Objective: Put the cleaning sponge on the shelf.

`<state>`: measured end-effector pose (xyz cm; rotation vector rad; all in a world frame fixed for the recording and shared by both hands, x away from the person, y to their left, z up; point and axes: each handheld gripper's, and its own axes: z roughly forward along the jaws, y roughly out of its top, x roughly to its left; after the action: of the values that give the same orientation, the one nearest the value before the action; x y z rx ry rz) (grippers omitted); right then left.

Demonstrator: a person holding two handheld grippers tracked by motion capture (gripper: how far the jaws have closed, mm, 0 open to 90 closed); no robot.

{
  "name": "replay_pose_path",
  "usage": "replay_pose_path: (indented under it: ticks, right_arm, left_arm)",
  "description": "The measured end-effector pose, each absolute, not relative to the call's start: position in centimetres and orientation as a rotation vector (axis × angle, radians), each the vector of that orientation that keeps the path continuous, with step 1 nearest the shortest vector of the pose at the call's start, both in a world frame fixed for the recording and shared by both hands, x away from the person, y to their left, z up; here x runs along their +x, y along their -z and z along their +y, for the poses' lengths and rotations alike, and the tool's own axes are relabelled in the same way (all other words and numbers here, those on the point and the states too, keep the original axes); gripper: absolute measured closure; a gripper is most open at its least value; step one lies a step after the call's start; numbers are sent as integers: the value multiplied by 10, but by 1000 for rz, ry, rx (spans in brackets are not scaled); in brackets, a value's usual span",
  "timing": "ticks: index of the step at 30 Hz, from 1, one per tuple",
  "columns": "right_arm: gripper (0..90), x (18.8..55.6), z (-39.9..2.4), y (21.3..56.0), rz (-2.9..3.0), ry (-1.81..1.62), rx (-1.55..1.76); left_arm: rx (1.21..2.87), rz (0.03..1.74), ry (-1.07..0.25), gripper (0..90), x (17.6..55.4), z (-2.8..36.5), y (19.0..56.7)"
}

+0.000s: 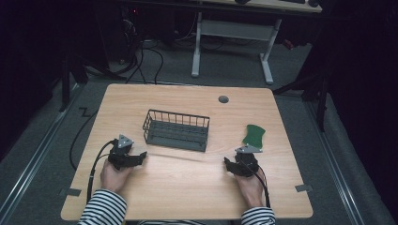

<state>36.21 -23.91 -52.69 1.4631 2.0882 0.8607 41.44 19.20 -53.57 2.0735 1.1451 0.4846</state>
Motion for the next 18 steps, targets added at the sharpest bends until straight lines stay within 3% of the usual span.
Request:
replay_pose_path:
  ticks: [4,9,18]
  right_arm:
    - [484,360,-234,520,2067,-964,1412]
    - [464,363,-224,512,2048,-1066,1406]
    - [520,377,-197,505,2124,-1120,1341]
  left_arm:
    - [2083,1141,-501,309,413,189,533]
    - [2038,1108,-520,402,412,188,523]
    - [2044,1093,-542,421,419,181,508]
